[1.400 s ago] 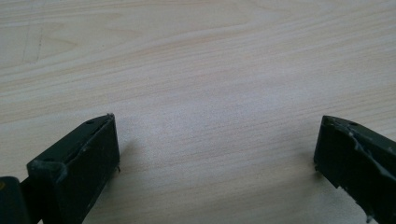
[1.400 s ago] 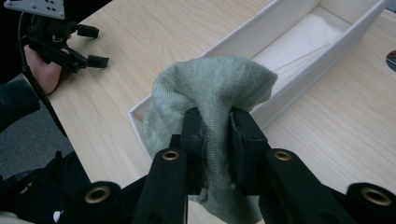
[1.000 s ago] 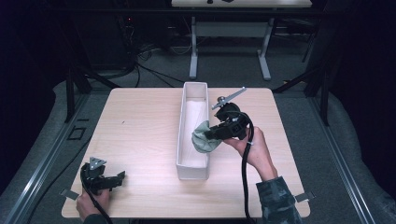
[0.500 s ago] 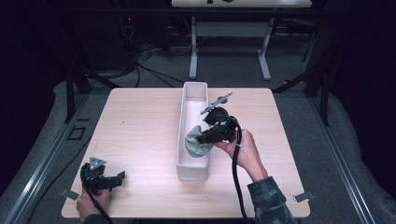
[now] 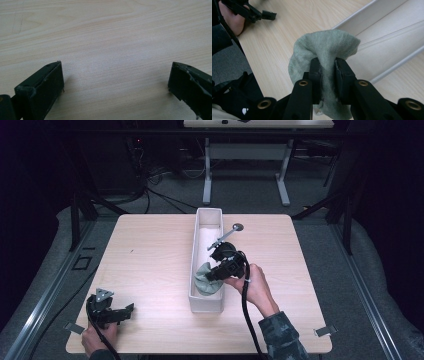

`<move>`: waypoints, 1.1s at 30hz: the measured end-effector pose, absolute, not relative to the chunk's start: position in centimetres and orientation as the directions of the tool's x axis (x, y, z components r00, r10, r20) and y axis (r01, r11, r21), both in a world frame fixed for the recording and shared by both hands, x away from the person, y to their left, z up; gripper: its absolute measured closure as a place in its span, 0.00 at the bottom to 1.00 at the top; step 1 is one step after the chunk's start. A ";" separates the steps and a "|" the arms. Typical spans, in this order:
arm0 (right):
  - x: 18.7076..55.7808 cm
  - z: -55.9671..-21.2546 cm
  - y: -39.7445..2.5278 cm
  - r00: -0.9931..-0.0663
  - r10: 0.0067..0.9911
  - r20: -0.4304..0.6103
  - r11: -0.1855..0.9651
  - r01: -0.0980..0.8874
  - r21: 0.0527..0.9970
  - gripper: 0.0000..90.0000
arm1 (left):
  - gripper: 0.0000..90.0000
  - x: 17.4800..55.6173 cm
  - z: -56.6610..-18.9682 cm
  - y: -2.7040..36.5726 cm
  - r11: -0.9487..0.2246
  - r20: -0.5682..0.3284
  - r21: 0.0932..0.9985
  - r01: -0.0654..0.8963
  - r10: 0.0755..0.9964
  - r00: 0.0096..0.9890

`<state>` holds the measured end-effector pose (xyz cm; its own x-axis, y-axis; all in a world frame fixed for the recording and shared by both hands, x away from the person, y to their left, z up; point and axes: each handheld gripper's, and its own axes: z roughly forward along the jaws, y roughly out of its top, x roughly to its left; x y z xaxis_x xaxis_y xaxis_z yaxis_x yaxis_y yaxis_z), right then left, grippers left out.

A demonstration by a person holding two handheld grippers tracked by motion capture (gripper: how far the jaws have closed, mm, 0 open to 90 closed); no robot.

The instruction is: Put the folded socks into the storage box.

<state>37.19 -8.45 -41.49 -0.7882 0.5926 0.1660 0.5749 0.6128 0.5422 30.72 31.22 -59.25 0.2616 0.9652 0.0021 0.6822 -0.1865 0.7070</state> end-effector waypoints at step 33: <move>37.2 -45.0 -7.4 -0.769 0.622 0.148 0.623 0.601 0.500 0.85 | 0.00 30.7 -59.3 31.2 -0.186 0.003 0.707 0.682 0.965 0.261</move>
<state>37.19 -7.40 -45.01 -0.7689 0.6220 0.1481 0.6007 0.6235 0.5004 30.73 31.22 -59.26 0.2605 0.9655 0.0027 0.6823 -0.1861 0.7069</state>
